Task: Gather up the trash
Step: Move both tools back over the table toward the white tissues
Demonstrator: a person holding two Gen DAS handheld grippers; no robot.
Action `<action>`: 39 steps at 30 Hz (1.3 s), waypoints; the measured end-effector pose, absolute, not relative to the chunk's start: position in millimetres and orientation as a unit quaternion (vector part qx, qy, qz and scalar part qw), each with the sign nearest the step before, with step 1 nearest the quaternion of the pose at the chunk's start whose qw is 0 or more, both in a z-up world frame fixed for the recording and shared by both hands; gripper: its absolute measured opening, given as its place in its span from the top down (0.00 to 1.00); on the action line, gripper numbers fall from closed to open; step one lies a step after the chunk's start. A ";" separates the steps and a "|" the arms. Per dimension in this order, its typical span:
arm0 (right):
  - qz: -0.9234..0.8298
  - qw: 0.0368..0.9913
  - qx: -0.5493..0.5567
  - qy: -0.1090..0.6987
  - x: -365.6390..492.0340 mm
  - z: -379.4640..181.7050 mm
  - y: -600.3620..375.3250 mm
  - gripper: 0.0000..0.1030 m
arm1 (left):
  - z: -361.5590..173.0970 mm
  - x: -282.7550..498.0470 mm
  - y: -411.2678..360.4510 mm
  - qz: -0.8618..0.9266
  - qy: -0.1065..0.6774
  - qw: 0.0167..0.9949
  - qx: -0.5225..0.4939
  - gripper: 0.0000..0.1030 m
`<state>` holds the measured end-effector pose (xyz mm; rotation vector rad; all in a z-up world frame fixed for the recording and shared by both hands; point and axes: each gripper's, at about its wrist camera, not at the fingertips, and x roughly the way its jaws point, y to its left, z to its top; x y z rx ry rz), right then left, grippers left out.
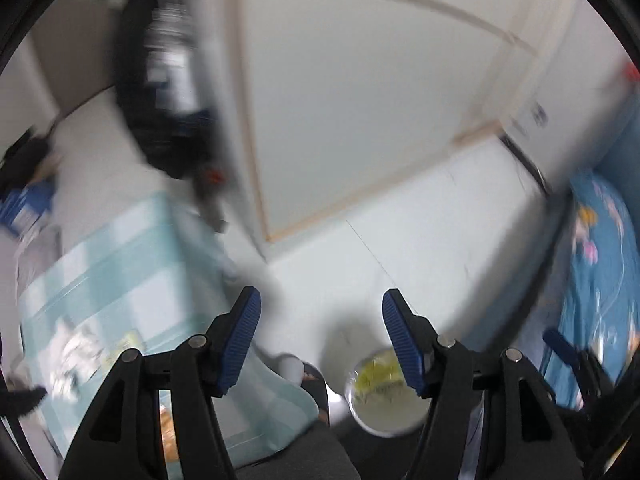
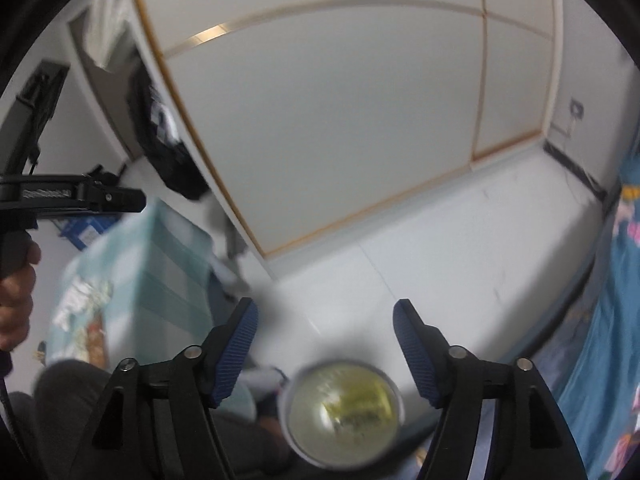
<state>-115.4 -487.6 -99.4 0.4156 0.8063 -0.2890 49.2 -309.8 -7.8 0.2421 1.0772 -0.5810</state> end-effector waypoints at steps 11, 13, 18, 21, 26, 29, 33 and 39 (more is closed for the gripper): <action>-0.057 0.945 0.154 0.282 -85.6 -8.0 -404.3 0.19 | 61.8 42.5 -197.5 -0.180 0.393 0.901 0.046 0.29; -0.034 0.953 0.139 0.267 -76.5 5.7 -382.0 0.18 | 69.4 43.9 -178.6 -0.163 0.379 0.910 0.034 0.23; 0.008 0.963 0.107 0.248 -57.3 18.7 -333.8 0.17 | 94.0 40.3 -109.3 -0.080 0.317 0.945 -0.017 0.14; 0.032 0.964 0.102 0.244 -46.1 22.0 -310.0 0.16 | 97.7 35.7 -84.8 -0.035 0.282 0.959 -0.018 0.01; 0.060 0.967 0.089 0.231 -26.7 23.1 -270.8 0.11 | 81.4 43.8 -42.1 -0.005 0.280 0.959 -0.054 0.01; 0.077 0.971 0.076 0.213 -15.6 23.0 -247.5 0.06 | 65.6 44.9 -28.8 0.019 0.271 0.961 -0.056 0.01; 0.110 0.973 0.062 0.191 -4.5 22.9 -220.1 0.05 | 51.4 45.1 -7.0 0.047 0.267 0.961 -0.064 0.01; 0.146 0.964 0.065 0.214 25.1 5.4 -192.0 0.05 | 20.5 52.0 38.3 0.046 0.297 0.946 -0.124 0.01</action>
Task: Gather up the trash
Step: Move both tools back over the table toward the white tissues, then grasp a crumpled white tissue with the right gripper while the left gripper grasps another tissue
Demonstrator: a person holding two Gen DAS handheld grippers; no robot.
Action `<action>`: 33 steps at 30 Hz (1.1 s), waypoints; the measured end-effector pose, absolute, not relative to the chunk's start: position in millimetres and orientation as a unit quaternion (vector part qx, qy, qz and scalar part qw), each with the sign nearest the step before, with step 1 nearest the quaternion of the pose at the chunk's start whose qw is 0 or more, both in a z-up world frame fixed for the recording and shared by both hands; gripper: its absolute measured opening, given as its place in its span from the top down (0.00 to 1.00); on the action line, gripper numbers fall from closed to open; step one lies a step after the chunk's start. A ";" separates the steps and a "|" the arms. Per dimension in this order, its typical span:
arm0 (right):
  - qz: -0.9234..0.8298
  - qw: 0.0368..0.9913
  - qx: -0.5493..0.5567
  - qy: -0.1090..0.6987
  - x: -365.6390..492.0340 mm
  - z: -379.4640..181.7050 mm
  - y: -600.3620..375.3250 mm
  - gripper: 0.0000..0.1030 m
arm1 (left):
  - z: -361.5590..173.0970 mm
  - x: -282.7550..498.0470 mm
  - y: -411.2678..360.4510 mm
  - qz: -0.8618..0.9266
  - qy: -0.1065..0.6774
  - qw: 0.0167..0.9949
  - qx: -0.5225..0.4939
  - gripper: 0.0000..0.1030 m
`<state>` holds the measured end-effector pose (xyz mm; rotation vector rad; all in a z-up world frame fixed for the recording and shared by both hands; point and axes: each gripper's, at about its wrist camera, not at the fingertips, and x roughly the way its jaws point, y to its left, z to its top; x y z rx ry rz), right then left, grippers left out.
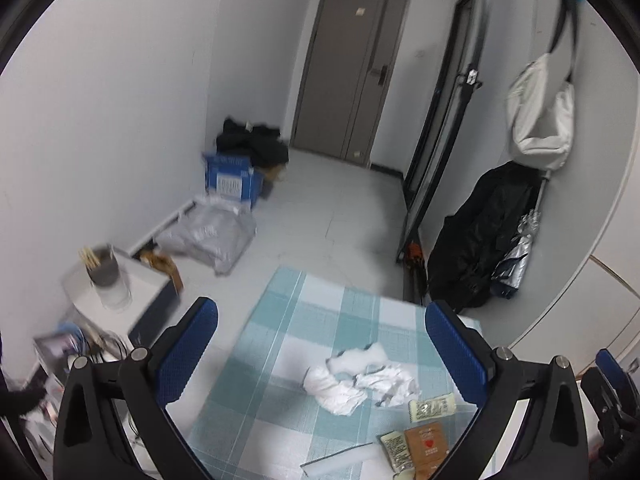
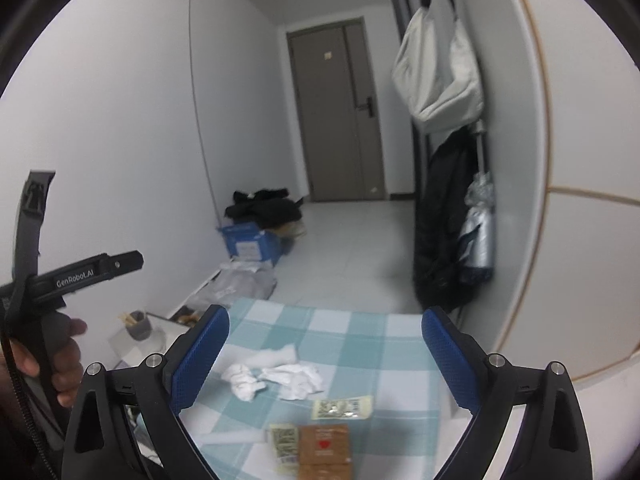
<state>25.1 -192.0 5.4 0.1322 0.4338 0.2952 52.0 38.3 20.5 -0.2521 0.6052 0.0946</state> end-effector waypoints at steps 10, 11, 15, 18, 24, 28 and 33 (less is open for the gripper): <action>0.175 0.941 0.018 0.288 77.2 -34.4 -148.8 0.05 | -35.0 75.4 66.9 0.030 0.390 0.905 -0.167 0.01; 0.180 0.938 0.013 0.297 83.8 -38.6 -143.6 0.05 | -35.2 76.9 69.5 0.025 0.393 0.903 -0.173 0.01; 0.208 0.914 -0.028 0.347 116.0 -63.0 -115.5 0.05 | -41.6 82.4 81.7 0.034 0.409 0.894 -0.180 0.01; 0.225 0.894 -0.058 0.383 137.1 -84.0 -97.4 0.05 | -51.4 88.4 93.8 0.031 0.427 0.881 -0.200 0.01; 0.232 0.845 -0.096 0.472 179.4 -140.0 -70.7 0.07 | -59.8 94.3 110.4 0.045 0.438 0.874 -0.204 0.01; 0.208 0.836 -0.086 0.501 192.4 -162.5 -70.1 0.07 | -67.8 99.8 115.8 0.047 0.451 0.865 -0.214 0.01; 0.187 0.822 -0.071 0.534 202.9 -183.6 -71.7 0.15 | -73.6 104.4 117.6 0.043 0.463 0.858 -0.220 0.01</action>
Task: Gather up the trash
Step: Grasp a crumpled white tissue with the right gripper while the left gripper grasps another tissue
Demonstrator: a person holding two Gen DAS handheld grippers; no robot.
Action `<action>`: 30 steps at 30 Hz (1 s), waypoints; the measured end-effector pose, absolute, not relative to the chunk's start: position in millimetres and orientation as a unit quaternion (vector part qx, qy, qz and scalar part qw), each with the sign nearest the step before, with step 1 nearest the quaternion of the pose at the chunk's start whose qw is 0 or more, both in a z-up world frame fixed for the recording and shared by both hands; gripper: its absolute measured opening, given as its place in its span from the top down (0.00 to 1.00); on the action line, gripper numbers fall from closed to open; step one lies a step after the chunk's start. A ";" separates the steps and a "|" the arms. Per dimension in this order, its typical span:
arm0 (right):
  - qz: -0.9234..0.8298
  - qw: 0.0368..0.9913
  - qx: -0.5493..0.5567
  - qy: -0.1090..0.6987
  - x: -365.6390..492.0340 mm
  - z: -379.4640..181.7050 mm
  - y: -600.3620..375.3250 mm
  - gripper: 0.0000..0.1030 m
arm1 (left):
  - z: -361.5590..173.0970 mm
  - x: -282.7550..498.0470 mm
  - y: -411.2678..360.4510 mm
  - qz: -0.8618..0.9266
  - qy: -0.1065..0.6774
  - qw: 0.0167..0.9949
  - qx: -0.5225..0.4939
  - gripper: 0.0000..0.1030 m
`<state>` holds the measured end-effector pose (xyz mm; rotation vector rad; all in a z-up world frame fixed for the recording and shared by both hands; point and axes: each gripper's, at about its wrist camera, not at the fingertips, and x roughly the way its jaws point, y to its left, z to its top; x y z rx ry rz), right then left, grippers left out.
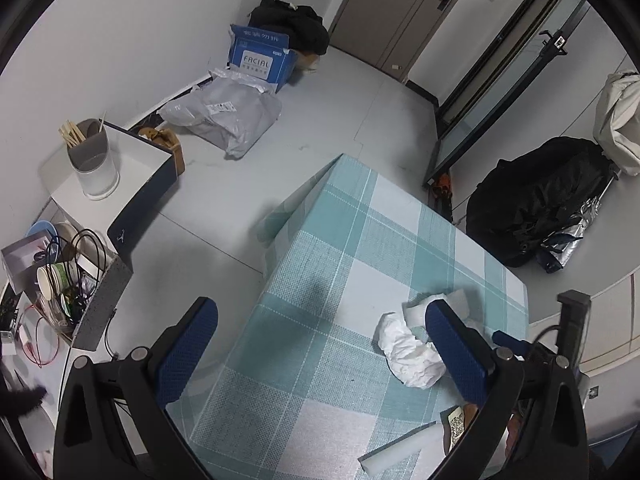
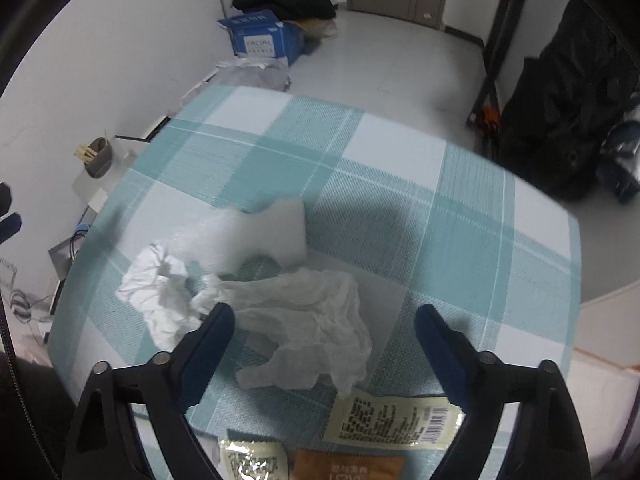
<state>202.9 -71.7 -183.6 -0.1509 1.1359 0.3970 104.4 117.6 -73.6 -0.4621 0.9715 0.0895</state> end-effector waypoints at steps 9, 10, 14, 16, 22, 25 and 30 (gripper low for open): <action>0.196 0.818 -0.098 0.532 197.9 -187.8 -61.5 0.50 | -77.0 104.8 116.6 0.044 0.469 0.856 -0.214 0.01; 0.198 0.818 -0.099 0.530 197.1 -186.8 -61.0 0.59 | -77.5 104.6 116.5 0.046 0.470 0.856 -0.212 0.01; 0.203 0.817 -0.100 0.531 195.9 -184.1 -64.2 0.90 | -79.9 105.6 113.4 0.044 0.472 0.856 -0.204 0.01; 0.206 0.816 -0.089 0.533 196.6 -183.3 -68.6 0.93 | -80.8 106.1 109.4 0.038 0.474 0.858 -0.195 0.01; 0.216 0.830 -0.073 0.509 188.3 -165.5 -78.4 0.95 | -82.6 108.3 89.9 -0.004 0.483 0.861 -0.157 0.01; 0.224 0.837 -0.066 0.495 181.6 -155.9 -85.7 0.95 | -84.6 109.7 79.0 -0.032 0.490 0.858 -0.149 0.01; 0.230 0.848 -0.057 0.474 173.9 -141.0 -99.9 0.95 | -92.8 114.1 53.1 -0.069 0.511 0.848 -0.122 0.01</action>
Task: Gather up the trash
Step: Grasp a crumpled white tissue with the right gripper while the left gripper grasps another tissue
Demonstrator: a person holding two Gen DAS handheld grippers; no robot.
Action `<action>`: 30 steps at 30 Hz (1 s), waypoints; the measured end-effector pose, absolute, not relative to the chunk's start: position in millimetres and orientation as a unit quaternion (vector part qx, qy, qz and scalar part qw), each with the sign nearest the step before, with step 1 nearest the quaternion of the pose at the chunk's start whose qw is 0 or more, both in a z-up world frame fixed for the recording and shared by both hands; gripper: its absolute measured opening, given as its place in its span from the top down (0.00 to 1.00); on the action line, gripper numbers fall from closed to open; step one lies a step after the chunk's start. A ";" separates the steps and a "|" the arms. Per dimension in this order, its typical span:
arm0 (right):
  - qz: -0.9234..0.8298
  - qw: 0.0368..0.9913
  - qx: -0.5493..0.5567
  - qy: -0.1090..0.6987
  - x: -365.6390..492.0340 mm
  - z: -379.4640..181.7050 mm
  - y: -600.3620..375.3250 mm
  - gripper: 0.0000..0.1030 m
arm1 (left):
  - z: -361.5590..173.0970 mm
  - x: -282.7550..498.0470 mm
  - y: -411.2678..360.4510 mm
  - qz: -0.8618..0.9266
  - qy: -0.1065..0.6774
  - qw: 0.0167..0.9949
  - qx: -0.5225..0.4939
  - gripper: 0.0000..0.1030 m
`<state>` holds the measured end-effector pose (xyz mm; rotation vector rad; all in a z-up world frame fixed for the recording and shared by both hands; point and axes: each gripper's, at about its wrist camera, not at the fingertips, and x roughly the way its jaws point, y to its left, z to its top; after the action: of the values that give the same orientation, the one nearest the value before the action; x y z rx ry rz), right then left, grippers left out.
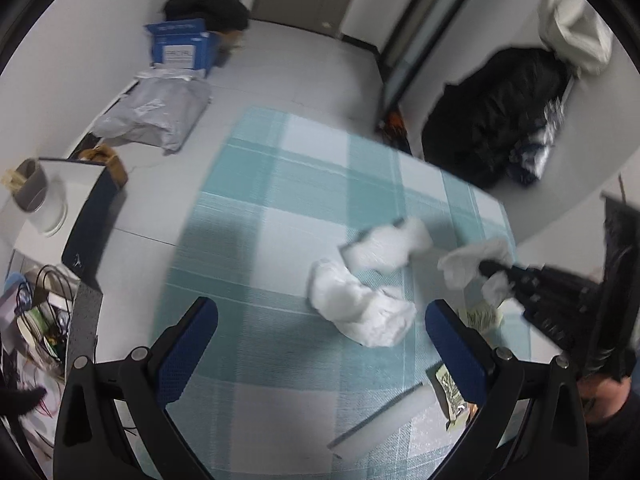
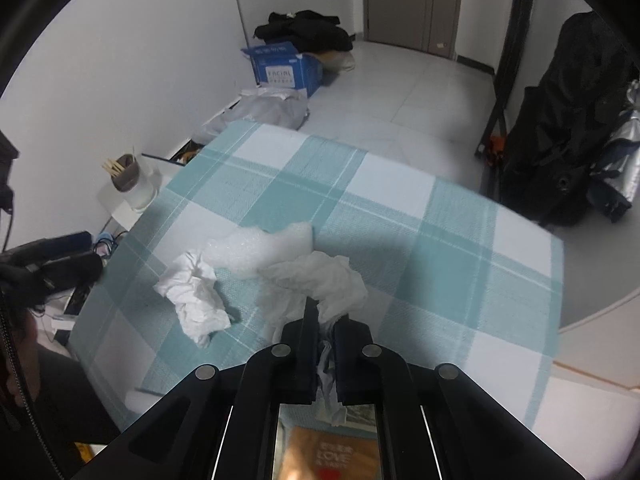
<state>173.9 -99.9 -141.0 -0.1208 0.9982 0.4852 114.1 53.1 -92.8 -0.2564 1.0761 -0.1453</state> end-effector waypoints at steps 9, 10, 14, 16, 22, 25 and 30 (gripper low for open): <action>0.232 0.860 -0.047 0.453 162.4 -123.6 -131.4 0.95 | -113.5 123.7 17.9 -0.067 0.554 0.829 -0.045 0.01; 0.233 0.860 -0.046 0.452 161.2 -122.6 -134.2 0.95 | -114.4 122.6 16.9 -0.066 0.555 0.828 -0.042 0.01; 0.238 0.864 -0.039 0.442 157.1 -117.5 -144.7 0.95 | -118.8 121.0 11.4 -0.065 0.556 0.828 -0.026 0.04; 0.240 0.866 -0.037 0.438 153.7 -113.8 -150.6 0.95 | -122.2 122.4 7.2 -0.063 0.557 0.828 -0.016 0.10; 0.241 0.871 -0.023 0.428 148.0 -105.5 -162.1 0.95 | -131.0 123.5 -3.9 -0.055 0.568 0.821 0.024 0.41; 0.243 0.873 -0.018 0.423 145.6 -101.6 -166.3 0.95 | -128.6 122.0 -5.8 -0.052 0.563 0.824 0.035 0.61; 0.246 0.874 -0.011 0.418 141.7 -96.6 -170.2 0.95 | -127.0 126.2 3.5 -0.036 0.562 0.826 0.004 0.89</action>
<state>141.7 -170.2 -96.6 -0.0224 0.8731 0.5132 126.2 3.5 -127.0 0.0090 1.1942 -0.0762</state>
